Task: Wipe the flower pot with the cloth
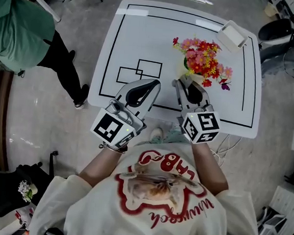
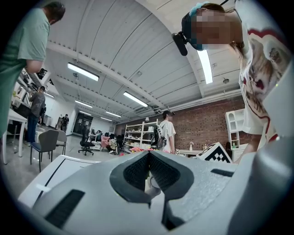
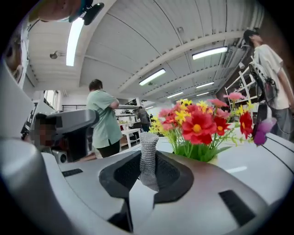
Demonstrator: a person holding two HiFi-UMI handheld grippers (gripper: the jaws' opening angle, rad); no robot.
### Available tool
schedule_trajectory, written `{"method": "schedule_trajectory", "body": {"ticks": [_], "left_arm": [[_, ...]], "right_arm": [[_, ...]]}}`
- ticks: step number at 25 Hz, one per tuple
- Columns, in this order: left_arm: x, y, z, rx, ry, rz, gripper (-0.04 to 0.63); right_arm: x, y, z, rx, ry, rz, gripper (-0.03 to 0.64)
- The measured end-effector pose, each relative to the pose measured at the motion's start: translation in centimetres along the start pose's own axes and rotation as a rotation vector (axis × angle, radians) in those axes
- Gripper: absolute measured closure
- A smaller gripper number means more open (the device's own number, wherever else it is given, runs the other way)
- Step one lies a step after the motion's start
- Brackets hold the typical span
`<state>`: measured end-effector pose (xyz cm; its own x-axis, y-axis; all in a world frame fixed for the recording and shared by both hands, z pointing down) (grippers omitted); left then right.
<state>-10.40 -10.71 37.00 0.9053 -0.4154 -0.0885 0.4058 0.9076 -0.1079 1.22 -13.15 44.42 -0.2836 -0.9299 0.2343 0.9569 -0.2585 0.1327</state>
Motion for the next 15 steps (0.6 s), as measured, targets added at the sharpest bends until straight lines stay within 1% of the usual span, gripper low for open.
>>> {"method": "schedule_trajectory", "body": {"ticks": [6,9,12,15], "left_arm": [[1.5,0.4,-0.4,0.019,0.009,0.03,0.591],[2.2,0.8,-0.8,0.033,0.015,0.052,0.591],[2.8,1.3,-1.2,0.041,0.017,0.074,0.591],[3.3,1.9,-1.2,0.043,0.013,0.097,0.591]], "right_arm": [[-2.9,-1.6,-4.0,-0.048,0.104,-0.055,0.549],[-4.1,-2.0,-6.0,-0.056,0.155,-0.078,0.548],[-5.3,-2.0,-7.3,-0.061,0.195,-0.071,0.548],[-6.2,-1.6,-7.8,-0.057,0.207,-0.056,0.548]]}}
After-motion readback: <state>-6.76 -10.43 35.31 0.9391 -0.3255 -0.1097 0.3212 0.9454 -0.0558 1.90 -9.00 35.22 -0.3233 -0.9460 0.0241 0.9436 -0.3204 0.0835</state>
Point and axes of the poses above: the fingertips, and each gripper's own axes: x forward along the fingers, y to its right, z out of its underside, the point moved 3 cm from there along -x, backward along the fingers, and after that the axes turned 10 degrees about z, right-handed, at the moved point
